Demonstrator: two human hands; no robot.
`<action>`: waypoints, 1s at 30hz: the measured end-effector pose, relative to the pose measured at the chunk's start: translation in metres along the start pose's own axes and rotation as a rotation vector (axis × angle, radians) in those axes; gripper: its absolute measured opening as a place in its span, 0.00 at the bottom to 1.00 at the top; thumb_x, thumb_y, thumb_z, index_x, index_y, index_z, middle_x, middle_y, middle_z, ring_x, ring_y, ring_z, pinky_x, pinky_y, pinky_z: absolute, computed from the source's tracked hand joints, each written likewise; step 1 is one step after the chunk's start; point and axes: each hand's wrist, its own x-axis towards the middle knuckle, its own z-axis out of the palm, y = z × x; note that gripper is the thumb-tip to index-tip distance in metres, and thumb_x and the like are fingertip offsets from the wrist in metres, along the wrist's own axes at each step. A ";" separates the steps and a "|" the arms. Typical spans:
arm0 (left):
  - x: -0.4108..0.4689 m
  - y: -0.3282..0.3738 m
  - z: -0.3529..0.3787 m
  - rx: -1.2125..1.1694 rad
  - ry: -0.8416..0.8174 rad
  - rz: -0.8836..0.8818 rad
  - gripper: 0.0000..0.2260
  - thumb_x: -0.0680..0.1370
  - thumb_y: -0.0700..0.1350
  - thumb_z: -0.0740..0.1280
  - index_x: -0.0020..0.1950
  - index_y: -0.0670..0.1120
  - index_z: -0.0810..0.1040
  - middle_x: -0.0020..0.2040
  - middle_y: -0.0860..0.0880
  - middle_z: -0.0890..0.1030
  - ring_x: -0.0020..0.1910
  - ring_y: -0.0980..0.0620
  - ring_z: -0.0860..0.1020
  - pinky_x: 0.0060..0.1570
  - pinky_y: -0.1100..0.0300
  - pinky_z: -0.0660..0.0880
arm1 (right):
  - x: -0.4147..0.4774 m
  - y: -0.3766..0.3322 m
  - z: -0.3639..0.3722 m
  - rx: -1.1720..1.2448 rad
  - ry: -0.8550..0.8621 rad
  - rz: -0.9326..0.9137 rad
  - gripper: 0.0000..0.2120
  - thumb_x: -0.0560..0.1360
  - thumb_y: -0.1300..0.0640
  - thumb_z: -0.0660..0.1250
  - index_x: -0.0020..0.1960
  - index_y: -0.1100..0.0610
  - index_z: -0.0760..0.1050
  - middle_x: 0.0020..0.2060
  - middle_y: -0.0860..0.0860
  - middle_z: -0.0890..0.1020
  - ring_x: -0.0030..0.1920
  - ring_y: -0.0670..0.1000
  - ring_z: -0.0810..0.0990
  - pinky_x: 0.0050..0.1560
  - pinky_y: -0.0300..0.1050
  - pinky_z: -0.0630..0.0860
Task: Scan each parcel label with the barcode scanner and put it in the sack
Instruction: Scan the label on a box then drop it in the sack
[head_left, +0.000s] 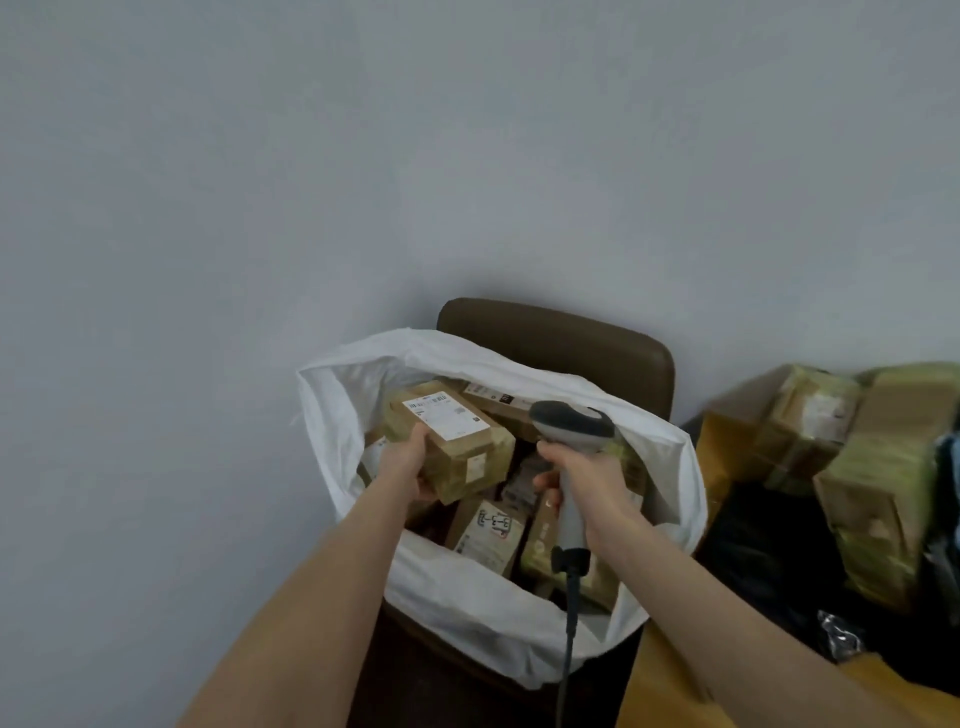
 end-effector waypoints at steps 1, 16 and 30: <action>0.010 0.005 0.001 0.013 0.022 0.010 0.19 0.79 0.54 0.64 0.62 0.42 0.70 0.55 0.41 0.78 0.50 0.39 0.79 0.45 0.42 0.80 | 0.009 -0.001 0.004 0.006 0.013 0.006 0.05 0.76 0.58 0.70 0.45 0.60 0.77 0.31 0.56 0.80 0.28 0.49 0.74 0.31 0.40 0.71; 0.067 0.011 0.002 1.065 0.143 0.516 0.25 0.80 0.56 0.60 0.77 0.54 0.61 0.79 0.44 0.48 0.75 0.38 0.54 0.68 0.40 0.61 | 0.071 0.004 0.050 0.080 0.165 0.041 0.07 0.75 0.58 0.70 0.46 0.62 0.78 0.28 0.55 0.80 0.26 0.49 0.72 0.28 0.41 0.70; 0.060 0.018 -0.012 1.147 0.144 0.651 0.27 0.79 0.55 0.62 0.76 0.49 0.60 0.77 0.39 0.51 0.73 0.37 0.58 0.69 0.44 0.61 | 0.027 0.020 0.044 0.218 0.259 -0.032 0.05 0.77 0.58 0.68 0.47 0.61 0.76 0.27 0.54 0.78 0.26 0.48 0.70 0.28 0.41 0.69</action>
